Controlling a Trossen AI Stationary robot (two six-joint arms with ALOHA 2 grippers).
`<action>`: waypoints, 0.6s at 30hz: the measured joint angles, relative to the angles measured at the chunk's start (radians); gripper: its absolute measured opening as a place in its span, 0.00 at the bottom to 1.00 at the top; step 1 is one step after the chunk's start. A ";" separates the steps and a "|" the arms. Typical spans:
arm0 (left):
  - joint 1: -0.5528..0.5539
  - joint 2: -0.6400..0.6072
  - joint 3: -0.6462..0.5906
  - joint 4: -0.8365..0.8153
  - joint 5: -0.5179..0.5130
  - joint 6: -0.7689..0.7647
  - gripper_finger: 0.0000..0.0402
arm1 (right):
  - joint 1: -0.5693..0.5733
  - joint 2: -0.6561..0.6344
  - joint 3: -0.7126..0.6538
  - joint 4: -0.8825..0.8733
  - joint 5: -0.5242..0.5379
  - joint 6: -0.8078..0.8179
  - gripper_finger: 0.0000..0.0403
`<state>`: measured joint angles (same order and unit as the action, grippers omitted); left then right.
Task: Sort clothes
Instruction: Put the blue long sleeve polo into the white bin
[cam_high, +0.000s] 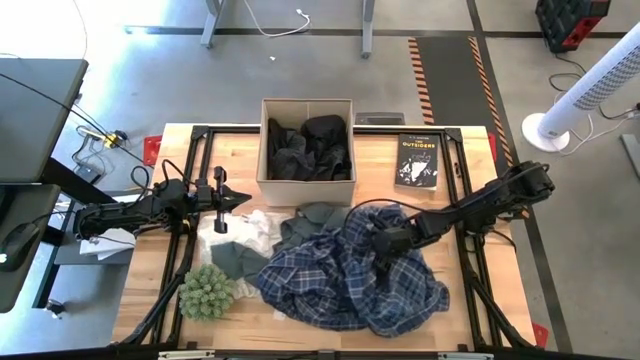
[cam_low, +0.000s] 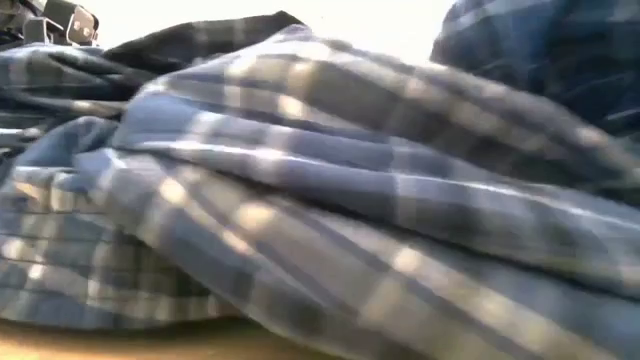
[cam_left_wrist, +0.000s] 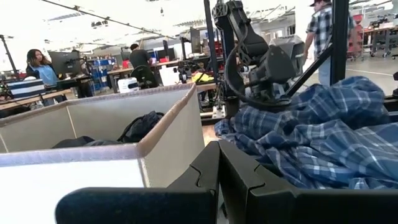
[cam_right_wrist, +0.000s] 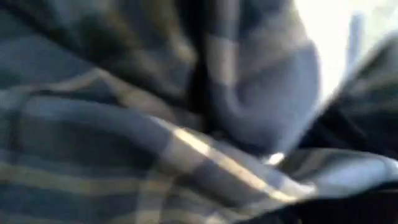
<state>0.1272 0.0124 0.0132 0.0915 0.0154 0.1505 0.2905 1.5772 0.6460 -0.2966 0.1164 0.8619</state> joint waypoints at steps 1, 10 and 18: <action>0.000 0.003 0.000 0.002 0.000 0.000 0.00 | 0.000 0.000 -0.003 0.000 0.023 0.018 0.38; 0.000 0.006 0.000 0.002 -0.001 0.000 0.00 | -0.003 -0.066 0.140 -0.275 0.134 0.001 0.05; 0.000 0.008 0.000 0.003 -0.001 0.000 0.00 | -0.003 -0.268 0.528 -0.623 0.372 -0.083 0.02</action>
<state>0.1272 0.0208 0.0132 0.0948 0.0143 0.1505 0.2878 1.3096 1.1739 -0.9194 0.4882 0.7787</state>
